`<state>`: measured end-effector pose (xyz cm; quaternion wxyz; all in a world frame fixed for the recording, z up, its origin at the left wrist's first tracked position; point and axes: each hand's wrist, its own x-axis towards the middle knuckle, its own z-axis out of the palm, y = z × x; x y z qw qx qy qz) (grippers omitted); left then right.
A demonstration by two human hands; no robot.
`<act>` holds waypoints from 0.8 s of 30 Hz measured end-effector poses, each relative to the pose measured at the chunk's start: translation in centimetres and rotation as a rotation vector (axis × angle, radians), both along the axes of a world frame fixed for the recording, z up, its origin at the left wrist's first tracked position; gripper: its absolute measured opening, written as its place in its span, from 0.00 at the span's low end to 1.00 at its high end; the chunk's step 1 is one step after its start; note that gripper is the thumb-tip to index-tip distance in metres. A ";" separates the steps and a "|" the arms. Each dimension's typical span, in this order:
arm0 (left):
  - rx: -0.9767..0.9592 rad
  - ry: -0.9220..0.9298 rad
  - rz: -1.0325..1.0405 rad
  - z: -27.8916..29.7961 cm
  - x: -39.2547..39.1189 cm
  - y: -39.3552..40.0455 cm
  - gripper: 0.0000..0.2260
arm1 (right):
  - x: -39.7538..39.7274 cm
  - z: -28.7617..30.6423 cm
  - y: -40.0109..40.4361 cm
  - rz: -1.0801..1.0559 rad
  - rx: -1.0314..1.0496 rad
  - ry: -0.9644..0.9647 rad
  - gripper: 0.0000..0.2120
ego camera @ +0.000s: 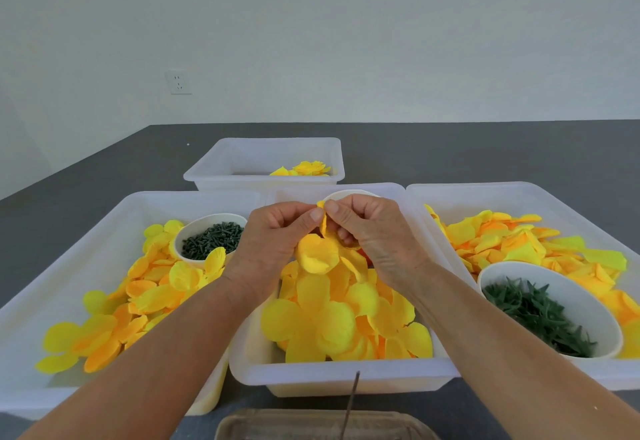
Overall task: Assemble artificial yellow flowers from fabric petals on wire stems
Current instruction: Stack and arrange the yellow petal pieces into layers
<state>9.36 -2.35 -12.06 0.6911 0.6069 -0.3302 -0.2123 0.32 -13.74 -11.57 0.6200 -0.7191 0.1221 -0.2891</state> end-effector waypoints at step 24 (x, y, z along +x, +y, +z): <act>-0.037 0.133 -0.027 0.2 0.2 0.2 0.10 | 0.0 -0.3 -0.4 0.050 -0.102 -0.016 0.04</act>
